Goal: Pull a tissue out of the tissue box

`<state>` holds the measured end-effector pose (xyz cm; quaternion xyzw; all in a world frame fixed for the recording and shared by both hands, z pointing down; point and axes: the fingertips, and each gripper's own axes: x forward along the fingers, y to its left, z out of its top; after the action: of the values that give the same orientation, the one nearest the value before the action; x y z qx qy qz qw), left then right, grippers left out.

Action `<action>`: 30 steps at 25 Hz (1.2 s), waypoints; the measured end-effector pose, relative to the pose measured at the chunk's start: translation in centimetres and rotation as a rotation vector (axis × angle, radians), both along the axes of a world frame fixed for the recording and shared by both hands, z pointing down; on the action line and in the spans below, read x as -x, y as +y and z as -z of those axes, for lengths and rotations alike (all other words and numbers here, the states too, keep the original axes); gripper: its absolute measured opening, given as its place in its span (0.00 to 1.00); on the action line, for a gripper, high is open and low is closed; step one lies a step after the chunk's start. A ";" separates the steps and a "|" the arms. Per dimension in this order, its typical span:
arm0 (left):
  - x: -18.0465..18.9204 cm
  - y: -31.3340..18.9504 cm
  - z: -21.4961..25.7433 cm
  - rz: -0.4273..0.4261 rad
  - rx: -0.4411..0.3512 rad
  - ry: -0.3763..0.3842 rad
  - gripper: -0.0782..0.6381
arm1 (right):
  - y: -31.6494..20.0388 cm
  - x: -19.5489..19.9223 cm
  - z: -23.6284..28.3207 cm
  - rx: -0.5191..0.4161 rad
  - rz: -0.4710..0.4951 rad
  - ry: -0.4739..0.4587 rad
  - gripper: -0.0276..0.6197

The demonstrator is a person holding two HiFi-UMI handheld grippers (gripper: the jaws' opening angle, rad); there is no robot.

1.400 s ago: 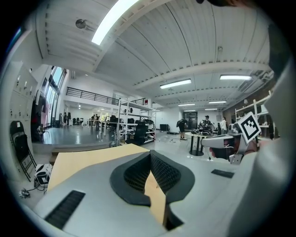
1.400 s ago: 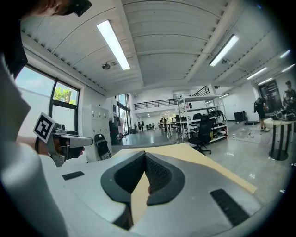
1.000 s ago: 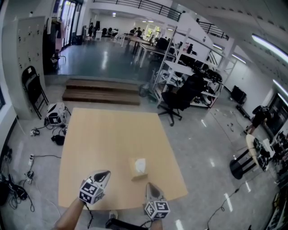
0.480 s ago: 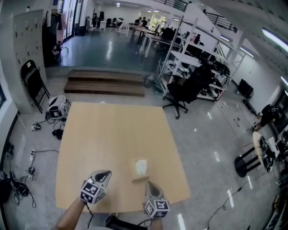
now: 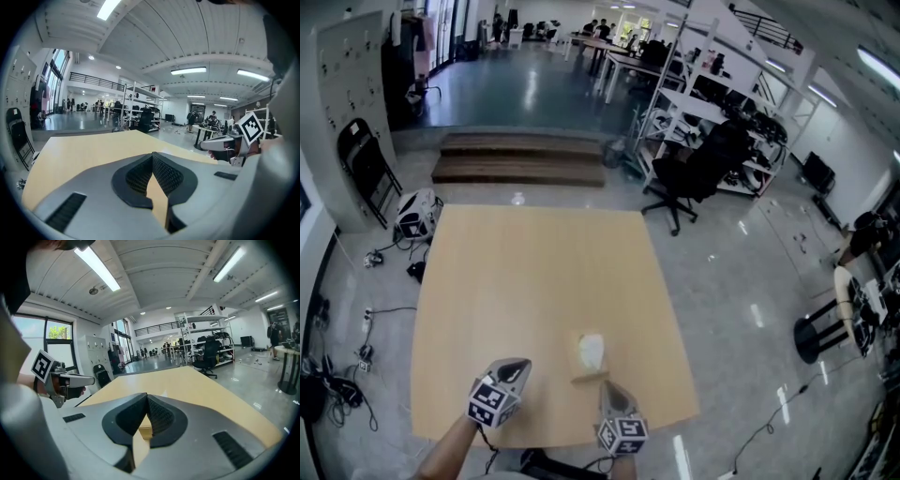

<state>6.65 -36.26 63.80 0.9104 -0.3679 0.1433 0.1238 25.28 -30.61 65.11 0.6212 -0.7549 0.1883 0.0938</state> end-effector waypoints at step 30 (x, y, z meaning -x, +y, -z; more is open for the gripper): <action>-2.1 -5.0 -5.7 0.032 0.129 -0.054 0.12 | -6.2 -2.5 -6.7 0.120 0.027 -0.054 0.06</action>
<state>8.79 -41.23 69.48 0.8904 -0.3754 0.1892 0.1743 27.79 -36.81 71.79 0.5988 -0.7529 0.2487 0.1132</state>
